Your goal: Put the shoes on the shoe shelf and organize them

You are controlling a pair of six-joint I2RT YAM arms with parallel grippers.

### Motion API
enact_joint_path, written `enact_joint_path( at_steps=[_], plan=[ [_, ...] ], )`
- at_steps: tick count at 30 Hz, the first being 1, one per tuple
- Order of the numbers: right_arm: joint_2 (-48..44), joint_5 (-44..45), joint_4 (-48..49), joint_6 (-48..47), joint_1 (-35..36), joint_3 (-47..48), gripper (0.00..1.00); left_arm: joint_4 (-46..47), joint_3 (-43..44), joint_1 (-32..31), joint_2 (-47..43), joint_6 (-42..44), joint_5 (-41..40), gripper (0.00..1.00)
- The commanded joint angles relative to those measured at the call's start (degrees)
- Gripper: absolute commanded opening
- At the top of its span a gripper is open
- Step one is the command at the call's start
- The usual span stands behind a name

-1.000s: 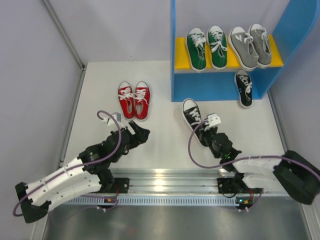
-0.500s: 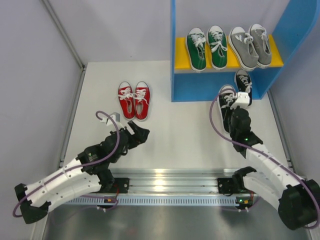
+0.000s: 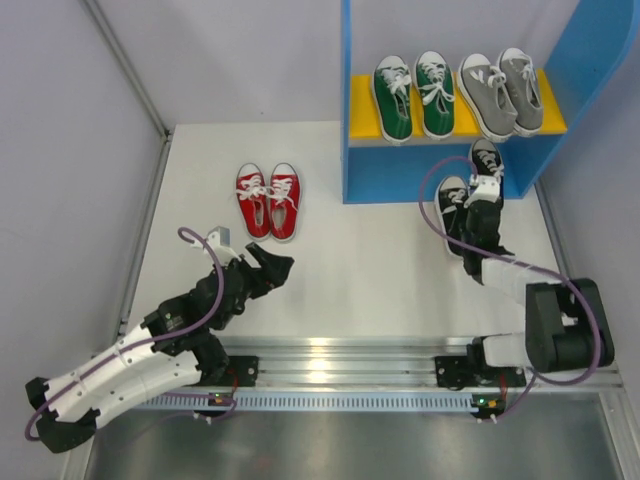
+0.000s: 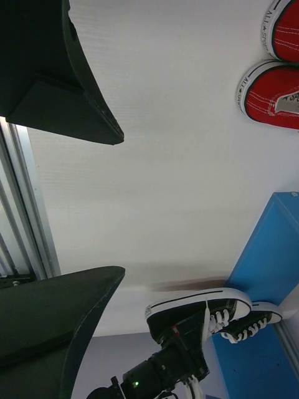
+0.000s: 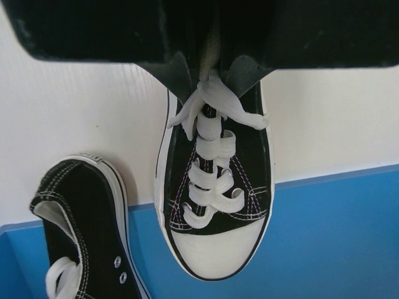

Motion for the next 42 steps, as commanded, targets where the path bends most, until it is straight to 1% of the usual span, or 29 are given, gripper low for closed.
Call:
enact_joint_path(
  at_steps=[1, 2, 3, 6, 8, 10, 18, 20, 25, 28, 29, 30, 31, 36, 40, 42],
  plan=[
    [5.69, -4.18, 19.2, 1.68, -2.65, 5.01, 0.0, -0.29, 0.14, -0.06, -0.87, 0.86, -0.11, 0.84],
    [7.2, -4.54, 23.93, 1.59, -2.92, 5.1, 0.0, -0.64, 0.14, -0.06, -1.13, 0.94, -0.28, 0.84],
    [8.61, -5.41, 26.33, 1.93, -3.18, 5.36, 0.0, -0.82, 0.31, -0.06, -1.66, 0.95, -0.37, 0.84],
    [13.44, -7.96, 32.65, 2.55, -4.94, 6.59, 0.0, -2.31, 0.93, -0.06, -2.01, 1.12, -0.98, 0.84],
    [16.17, -9.11, 34.78, 2.9, -5.73, 7.55, 0.0, -3.01, 1.37, -0.06, -2.1, 1.21, -1.42, 0.84],
    [18.89, -10.33, 34.53, 3.34, -8.18, 9.31, 0.0, -3.1, 1.37, -0.06, -2.01, 1.21, -1.51, 0.84],
    [27.95, -11.4, 35.49, 3.95, -9.51, 18.63, 0.0, -3.19, 1.46, 0.03, -1.13, 1.12, -1.86, 0.84],
    [30.59, -13.49, 34.45, 4.4, -9.95, 21.79, 0.0, -3.37, 1.46, -0.06, -0.87, 1.12, -2.04, 0.84],
    [34.72, -13.33, 32.95, 4.4, -10.13, 26.09, 0.0, -3.72, 1.9, -0.06, -0.17, 1.3, -2.74, 0.84],
    [35.69, -12.72, 31.36, 4.22, -10.3, 27.59, 0.0, -3.72, 2.07, -0.06, 0.45, 1.38, -2.92, 0.84],
    [35.69, -12.28, 30.49, 4.14, -10.3, 28.12, 0.0, -3.72, 2.25, -0.06, 0.54, 1.39, -2.92, 0.84],
    [35.52, -12.27, 27.09, 3.87, -10.3, 28.74, 0.0, -3.72, 2.25, -0.06, 0.71, 1.39, -3.01, 0.84],
    [35.17, -10.53, 26.01, 3.61, -10.3, 29.35, 0.0, -3.72, 2.42, -0.06, 0.62, 1.39, -3.09, 0.84],
    [33.24, -8.15, 24.87, 2.91, -10.3, 26.9, 0.0, -3.63, 2.43, -0.06, 0.89, 1.12, -3.1, 0.84],
    [33.06, -7.88, 20.21, 2.64, -10.39, 27.68, 0.0, -3.72, 2.42, -0.06, 0.71, 0.86, -2.57, 0.84],
    [32.97, -7.71, 19.68, 2.73, -10.39, 27.69, 0.0, -3.72, 2.34, -0.06, 0.1, 0.77, -2.3, 0.84]
  ],
)
